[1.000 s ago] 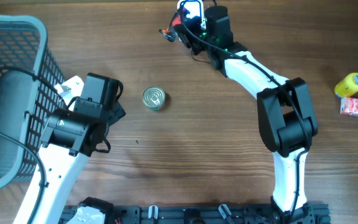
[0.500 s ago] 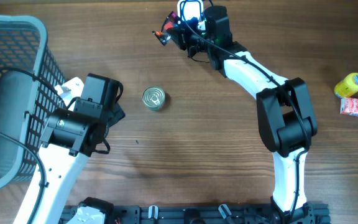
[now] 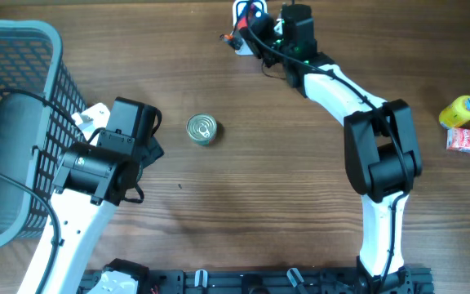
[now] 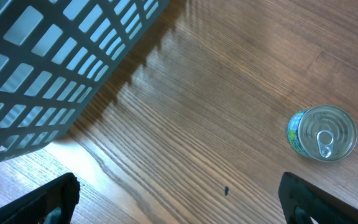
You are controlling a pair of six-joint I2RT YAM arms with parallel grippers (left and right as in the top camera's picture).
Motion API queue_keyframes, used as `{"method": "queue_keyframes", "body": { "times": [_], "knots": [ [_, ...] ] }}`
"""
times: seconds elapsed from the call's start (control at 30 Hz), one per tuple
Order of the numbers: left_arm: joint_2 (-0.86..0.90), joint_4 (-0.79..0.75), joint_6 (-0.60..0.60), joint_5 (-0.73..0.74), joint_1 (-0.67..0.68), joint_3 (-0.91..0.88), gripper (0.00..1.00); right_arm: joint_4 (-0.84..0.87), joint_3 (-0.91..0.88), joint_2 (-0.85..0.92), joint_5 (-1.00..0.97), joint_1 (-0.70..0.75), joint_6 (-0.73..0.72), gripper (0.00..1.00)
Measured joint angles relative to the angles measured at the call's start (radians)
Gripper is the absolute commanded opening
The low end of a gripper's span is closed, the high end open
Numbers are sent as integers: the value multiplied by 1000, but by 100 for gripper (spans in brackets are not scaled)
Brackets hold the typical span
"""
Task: Scan the item barcode
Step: 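Carry the packet to the right side and release it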
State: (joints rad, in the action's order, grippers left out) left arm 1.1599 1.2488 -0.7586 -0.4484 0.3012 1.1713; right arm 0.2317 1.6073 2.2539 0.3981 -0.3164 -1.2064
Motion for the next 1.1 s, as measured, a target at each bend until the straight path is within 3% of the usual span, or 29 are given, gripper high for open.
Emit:
{"method": "queue_keyframes", "body": {
  "times": [0.37, 0.57, 0.77, 0.87, 1.1],
  "knots": [
    [0, 1, 0, 0, 0, 0, 100, 159, 3, 122, 13, -29, -122, 5],
    [0, 2, 0, 0, 0, 0, 100, 100, 77, 132, 19, -29, -101, 5],
    [0, 15, 0, 0, 0, 0, 100, -97, 175, 130, 93, -9, -6, 5],
    [0, 17, 0, -1, 0, 0, 100, -297, 182, 90, 66, 6, 98, 5],
    [0, 8, 0, -2, 0, 0, 100, -859, 183, -241, -343, 20, 340, 5]
  ]
}}
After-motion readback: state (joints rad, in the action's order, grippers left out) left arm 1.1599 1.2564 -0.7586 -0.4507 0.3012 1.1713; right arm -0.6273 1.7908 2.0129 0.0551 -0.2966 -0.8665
